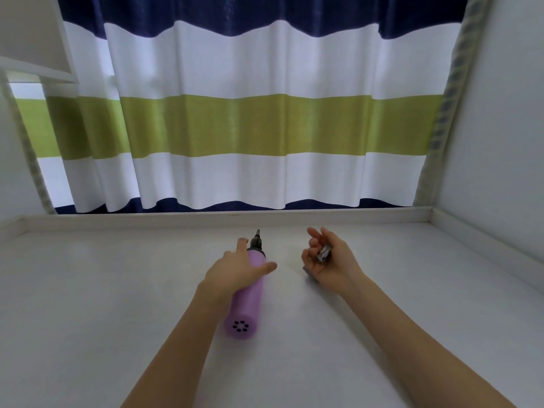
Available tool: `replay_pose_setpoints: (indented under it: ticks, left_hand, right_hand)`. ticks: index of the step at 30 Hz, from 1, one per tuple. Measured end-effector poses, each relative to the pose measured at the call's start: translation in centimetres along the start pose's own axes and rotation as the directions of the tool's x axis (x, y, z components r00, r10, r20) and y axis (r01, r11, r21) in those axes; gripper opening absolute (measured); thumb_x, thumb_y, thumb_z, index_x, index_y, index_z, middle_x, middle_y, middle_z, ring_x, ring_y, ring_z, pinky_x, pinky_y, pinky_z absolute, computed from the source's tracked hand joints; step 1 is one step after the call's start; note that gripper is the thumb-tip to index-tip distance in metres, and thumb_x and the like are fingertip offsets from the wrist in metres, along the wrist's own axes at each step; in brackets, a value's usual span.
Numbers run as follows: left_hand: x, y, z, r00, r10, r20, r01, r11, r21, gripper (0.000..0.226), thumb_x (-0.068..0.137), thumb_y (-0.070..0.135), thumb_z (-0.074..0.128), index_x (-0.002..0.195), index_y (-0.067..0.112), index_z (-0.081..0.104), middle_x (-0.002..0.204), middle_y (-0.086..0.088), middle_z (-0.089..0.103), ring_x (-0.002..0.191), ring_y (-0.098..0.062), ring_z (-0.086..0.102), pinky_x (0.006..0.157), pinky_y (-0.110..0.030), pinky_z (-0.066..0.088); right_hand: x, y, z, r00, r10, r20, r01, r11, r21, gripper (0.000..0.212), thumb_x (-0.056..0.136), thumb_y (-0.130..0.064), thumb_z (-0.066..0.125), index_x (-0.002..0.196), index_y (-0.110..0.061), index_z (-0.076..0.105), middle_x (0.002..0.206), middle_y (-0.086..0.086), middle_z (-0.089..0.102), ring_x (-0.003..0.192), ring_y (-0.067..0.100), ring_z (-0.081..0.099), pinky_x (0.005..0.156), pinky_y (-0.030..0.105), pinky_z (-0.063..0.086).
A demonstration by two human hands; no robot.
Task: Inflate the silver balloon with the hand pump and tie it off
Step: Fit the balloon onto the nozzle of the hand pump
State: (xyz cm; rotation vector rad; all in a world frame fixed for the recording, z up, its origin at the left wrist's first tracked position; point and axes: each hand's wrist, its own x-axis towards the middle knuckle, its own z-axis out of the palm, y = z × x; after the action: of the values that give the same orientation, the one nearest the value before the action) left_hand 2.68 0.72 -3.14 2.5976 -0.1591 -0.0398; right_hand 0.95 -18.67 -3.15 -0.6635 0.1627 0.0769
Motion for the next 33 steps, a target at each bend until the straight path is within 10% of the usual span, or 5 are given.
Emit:
replay_pose_setpoints:
  ticks: [11,16,33]
  left_hand:
    - [-1.2,1.0,-1.0,0.944,0.309,-0.113,-0.314,0.949,-0.03,0.064,0.068,0.032,0.066,0.127,0.032,0.041,0.114,0.007,0.053,0.092,-0.016,0.056,0.079,-0.035,0.049]
    - [-1.7,1.3,-1.4,0.868,0.497,-0.012,-0.497,0.868,0.016,0.06,0.066,0.034,0.063,0.119,0.05,0.04,0.111,0.025,0.048,0.089,-0.007,0.056,0.076,-0.034,0.05]
    - [-0.8,0.5,-1.3,0.866,0.499,-0.002,-0.499,0.865,0.052,0.06,0.069,0.035,0.066,0.122,0.048,0.042,0.102,0.022,0.047,0.086,-0.008,0.054,0.074,-0.032,0.049]
  right_hand:
    - [1.0,-4.8,-2.9,0.936,-0.345,-0.072,0.35,0.89,0.293,0.039,0.104,-0.029,0.033,0.099,-0.007,0.066,0.099,0.006,0.07,0.096,0.018,0.067,0.075,0.029,0.059]
    - [0.8,-5.7,-3.7,0.914,-0.392,-0.106,0.397,0.81,0.431,0.042,0.105,-0.03,0.029,0.109,-0.004,0.063,0.103,0.012,0.072,0.094,0.023,0.07,0.077,0.033,0.059]
    - [0.8,-4.6,-3.2,0.93,-0.366,-0.021,0.349,0.865,0.362,0.044,0.105,-0.03,0.027,0.104,-0.002,0.061,0.084,0.014,0.077,0.075,0.026,0.075,0.075,0.035,0.059]
